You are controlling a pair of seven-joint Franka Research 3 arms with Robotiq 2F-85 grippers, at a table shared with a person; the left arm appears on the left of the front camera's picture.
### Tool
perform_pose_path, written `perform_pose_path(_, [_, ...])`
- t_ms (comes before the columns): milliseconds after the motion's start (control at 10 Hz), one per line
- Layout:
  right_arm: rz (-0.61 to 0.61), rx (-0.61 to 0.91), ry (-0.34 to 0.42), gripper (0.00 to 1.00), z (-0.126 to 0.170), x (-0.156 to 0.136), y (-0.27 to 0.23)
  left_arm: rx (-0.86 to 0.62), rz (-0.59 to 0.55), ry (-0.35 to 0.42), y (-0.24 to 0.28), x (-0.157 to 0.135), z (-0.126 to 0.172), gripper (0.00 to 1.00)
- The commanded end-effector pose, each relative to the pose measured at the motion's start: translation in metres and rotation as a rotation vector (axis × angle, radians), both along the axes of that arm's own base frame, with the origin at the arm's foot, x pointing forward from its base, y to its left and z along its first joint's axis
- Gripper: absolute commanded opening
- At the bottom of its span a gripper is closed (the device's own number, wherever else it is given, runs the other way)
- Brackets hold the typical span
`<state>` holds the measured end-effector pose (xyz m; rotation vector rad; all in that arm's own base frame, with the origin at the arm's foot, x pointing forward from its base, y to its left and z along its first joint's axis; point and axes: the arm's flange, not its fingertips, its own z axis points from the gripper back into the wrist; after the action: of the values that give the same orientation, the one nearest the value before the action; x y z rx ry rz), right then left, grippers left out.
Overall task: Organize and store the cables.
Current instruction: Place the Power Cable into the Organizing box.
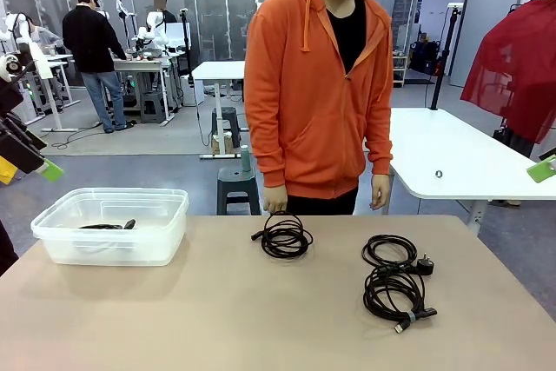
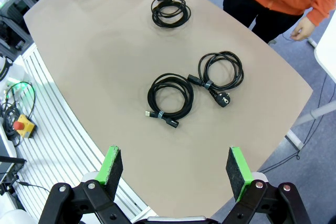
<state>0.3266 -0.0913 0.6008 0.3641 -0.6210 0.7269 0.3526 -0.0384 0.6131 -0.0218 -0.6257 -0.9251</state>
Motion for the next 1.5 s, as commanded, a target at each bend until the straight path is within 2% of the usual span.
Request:
perform_pose_path(0, [0.015,0.007,-0.006,1.00,0.000,-0.001,-0.001,0.000,0.015,-0.001,-0.002,0.000,0.001,1.00])
perform_pose_path(100, [0.000,0.000,0.000,1.00,0.000,0.000,0.000,0.000,0.015,-0.001,-0.002,0.000,0.001,1.00])
perform_pose_path(400, [0.111,-0.127,-0.014,1.00,0.007,0.012,0.021,0.000,0.015,-0.001,-0.002,0.000,0.001,1.00])
perform_pose_path(800, [0.201,-0.256,0.019,1.00,0.011,0.043,0.047,0.000,0.015,-0.001,-0.002,0.000,0.001,1.00])
perform_pose_path(1100, [0.243,-0.340,0.050,1.00,0.001,0.082,0.070,0.000,0.015,-0.001,-0.002,0.000,0.001,1.00])
perform_pose_path(1400, [0.330,-0.442,0.045,1.00,-0.019,0.115,0.091,0.000,0.015,-0.001,-0.002,0.000,0.001,1.00])
